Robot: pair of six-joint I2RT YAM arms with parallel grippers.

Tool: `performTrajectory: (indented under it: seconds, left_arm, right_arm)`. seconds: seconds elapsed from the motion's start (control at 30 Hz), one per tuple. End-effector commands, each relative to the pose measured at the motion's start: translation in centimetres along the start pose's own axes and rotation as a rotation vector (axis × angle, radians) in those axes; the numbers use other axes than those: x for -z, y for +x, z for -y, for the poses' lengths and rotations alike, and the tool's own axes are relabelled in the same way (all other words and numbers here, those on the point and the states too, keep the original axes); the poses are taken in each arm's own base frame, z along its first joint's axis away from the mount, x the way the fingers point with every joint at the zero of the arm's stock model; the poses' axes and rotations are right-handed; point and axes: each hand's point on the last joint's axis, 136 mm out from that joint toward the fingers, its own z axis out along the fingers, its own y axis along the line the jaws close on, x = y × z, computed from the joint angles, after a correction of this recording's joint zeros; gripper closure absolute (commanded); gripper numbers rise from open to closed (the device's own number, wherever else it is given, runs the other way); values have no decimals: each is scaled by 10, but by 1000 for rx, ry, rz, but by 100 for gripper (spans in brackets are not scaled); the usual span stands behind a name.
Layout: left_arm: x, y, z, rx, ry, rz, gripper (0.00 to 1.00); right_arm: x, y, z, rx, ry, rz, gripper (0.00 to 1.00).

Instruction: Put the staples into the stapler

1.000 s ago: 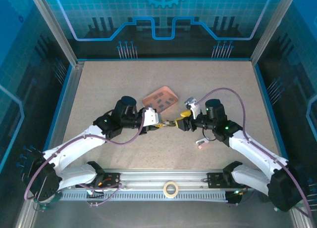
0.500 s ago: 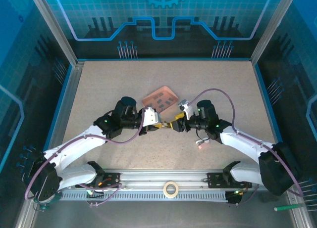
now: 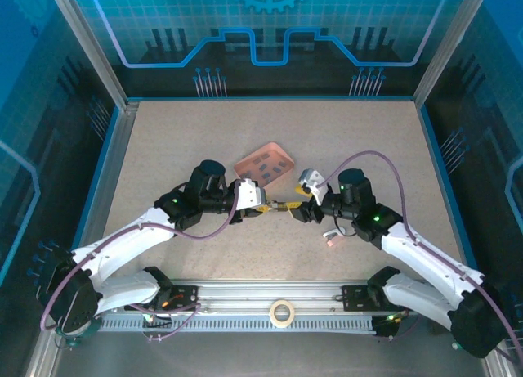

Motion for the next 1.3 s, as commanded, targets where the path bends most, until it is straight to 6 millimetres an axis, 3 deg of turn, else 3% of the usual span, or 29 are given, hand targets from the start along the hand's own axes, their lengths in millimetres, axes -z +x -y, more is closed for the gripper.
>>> performTrajectory:
  seconds: [0.0,0.13,0.47,0.73,0.93,1.0,1.1,1.17,1.27]
  left_arm:
    - [2,-19,3,-52,31,55,89]
    - [2,-20,6,-54,47,62,88]
    - [1,-21,9,-59,67,71,88]
    - [0,-22,9,-54,69,76,88]
    - [0,-21,7,-48,55,74,86]
    - [1,-20,3,-34,31,72,79]
    - [4,-21,-10,19,-62,88,47]
    - [9,-22,-24,86,-158,105,27]
    - [18,-18,-46,205,-305,127,7]
  right_arm:
    - [2,-2,-18,254,-69,-45,46]
    - [-10,-6,-29,350,-139,-54,46]
    - [-39,-14,-38,385,-235,-34,46]
    - [-46,-22,-54,371,-332,31,58]
    - [-47,-19,-54,364,-332,28,75]
    - [-45,-17,-51,344,-310,24,77]
    - [-43,-10,-38,253,-223,8,77]
    - [-41,-3,-17,130,-111,-14,77]
    - [-39,11,21,-112,95,-64,78]
